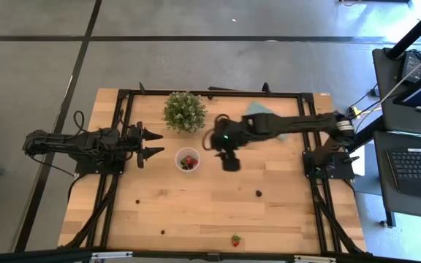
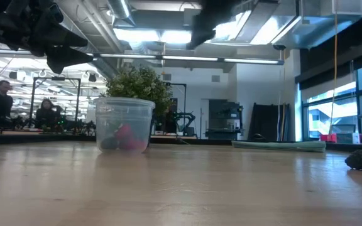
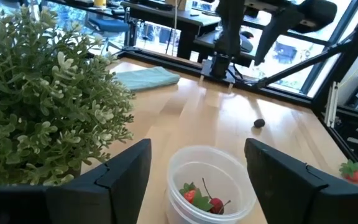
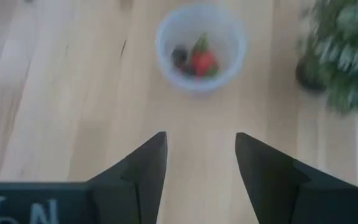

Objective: Pick and placing Produce into tupperware
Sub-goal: Put the blackberry into the transparent container

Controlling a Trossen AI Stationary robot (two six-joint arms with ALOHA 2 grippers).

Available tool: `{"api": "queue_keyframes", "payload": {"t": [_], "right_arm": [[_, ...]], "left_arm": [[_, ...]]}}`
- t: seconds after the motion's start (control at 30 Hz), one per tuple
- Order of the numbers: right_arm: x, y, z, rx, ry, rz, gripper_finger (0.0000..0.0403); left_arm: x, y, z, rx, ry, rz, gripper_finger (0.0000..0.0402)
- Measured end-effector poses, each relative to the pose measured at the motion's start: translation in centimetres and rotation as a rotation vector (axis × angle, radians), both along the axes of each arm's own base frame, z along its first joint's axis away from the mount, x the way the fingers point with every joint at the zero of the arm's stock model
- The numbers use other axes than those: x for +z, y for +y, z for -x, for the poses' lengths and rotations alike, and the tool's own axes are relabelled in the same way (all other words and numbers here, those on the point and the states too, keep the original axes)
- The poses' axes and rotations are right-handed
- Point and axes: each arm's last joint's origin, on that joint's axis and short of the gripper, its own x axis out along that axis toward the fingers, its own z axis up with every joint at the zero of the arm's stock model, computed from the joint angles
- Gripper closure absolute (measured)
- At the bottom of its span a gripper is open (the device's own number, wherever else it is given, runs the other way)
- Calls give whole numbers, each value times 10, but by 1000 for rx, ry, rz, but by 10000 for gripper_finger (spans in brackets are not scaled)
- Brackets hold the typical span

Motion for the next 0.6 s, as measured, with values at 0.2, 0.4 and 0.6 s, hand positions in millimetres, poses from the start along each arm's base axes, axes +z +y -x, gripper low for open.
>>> {"api": "queue_keyframes", "payload": {"t": [0.2,0.4,0.6], "right_arm": [[-4,36,65,-79,91,-20,210],[-41,71,122,-247,94,-95,210],[-90,100,135,-174,67,-126,210]], "left_arm": [[0,0,0,-2,6,-10,151],[-1,0,0,1,17,-11,151],[-1,0,0,6,16,-12,151]]}}
